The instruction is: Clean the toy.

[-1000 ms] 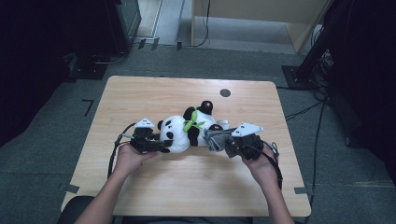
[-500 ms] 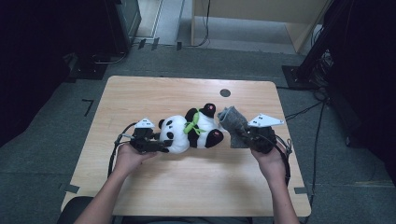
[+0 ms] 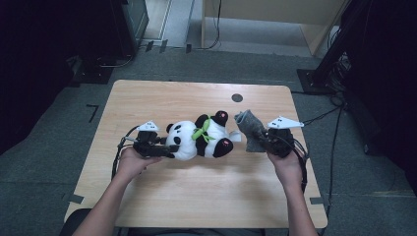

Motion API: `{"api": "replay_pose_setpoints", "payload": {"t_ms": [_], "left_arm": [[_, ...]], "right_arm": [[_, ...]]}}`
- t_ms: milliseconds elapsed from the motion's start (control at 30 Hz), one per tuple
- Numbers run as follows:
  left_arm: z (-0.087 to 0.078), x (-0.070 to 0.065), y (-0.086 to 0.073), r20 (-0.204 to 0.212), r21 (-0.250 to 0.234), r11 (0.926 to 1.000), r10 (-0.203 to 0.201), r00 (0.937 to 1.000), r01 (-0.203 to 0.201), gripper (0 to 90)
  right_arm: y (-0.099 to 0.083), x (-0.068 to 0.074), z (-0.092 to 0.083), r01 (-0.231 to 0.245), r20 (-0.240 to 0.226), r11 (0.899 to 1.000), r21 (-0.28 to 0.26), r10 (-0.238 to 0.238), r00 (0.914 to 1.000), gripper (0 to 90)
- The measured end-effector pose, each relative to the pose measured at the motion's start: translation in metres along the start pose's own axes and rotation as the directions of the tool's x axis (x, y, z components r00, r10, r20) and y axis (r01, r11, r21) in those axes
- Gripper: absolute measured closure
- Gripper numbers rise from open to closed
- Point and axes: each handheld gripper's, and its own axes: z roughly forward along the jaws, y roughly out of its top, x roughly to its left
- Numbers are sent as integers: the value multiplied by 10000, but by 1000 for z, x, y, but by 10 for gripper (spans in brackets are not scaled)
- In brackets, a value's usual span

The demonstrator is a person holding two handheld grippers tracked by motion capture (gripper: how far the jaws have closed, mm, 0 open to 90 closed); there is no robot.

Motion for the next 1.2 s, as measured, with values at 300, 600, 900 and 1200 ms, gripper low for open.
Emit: {"api": "replay_pose_setpoints", "payload": {"t_ms": [300,600,900,1200], "left_arm": [[2,3,-2,-71,-75,10000,-36,10000,36,448],[3,5,-2,6,-161,9996,-231,9997,231,436],[4,6,-3,23,-195,9995,-267,9996,268,422],[4,5,-3,-14,-137,9997,-195,9998,195,401]], "right_arm": [[-14,-22,14,-660,355,9975,267,651,9972,784],[-32,-55,35,-1613,754,9852,581,1567,9848,782],[-45,-74,58,-2059,1255,9739,953,1934,9731,774],[-59,-85,76,-2333,1532,9626,1375,2121,9652,758]]}}
